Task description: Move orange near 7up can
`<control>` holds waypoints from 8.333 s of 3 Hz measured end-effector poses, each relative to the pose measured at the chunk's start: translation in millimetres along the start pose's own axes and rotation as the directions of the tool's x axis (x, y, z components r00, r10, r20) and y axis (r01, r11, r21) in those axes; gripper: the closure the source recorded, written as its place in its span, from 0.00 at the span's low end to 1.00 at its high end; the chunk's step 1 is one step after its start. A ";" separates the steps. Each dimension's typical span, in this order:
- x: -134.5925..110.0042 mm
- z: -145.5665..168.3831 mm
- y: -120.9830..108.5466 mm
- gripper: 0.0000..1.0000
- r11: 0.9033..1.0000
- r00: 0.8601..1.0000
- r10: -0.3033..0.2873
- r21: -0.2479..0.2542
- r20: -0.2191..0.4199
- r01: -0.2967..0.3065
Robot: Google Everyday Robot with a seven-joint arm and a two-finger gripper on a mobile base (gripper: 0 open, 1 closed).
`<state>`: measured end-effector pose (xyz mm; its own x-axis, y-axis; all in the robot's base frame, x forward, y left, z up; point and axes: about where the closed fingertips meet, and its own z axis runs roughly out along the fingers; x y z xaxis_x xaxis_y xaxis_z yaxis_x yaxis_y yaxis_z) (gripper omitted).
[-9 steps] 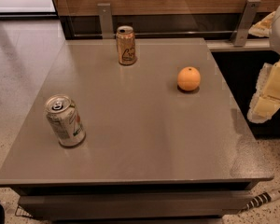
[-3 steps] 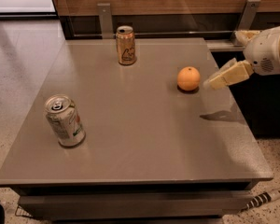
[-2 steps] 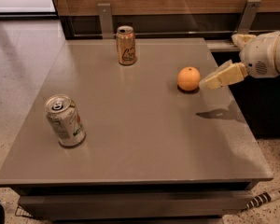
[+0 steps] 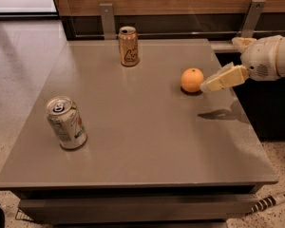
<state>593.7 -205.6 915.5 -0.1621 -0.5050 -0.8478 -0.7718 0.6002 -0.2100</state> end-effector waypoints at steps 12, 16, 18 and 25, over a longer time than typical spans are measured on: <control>9.1 96.2 52.8 1.00 0.967 0.957 0.087 -0.255 0.276 -0.014; -35.4 88.2 224.3 1.00 0.931 0.948 0.146 -0.362 0.283 -0.036; -52.0 99.2 313.9 1.00 0.906 0.933 0.163 -0.424 0.322 -0.012; -54.9 115.1 351.5 0.00 0.907 0.948 0.081 -0.418 0.309 0.058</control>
Offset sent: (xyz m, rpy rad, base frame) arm 0.0123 0.0227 -0.0340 0.2265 -0.0048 0.1715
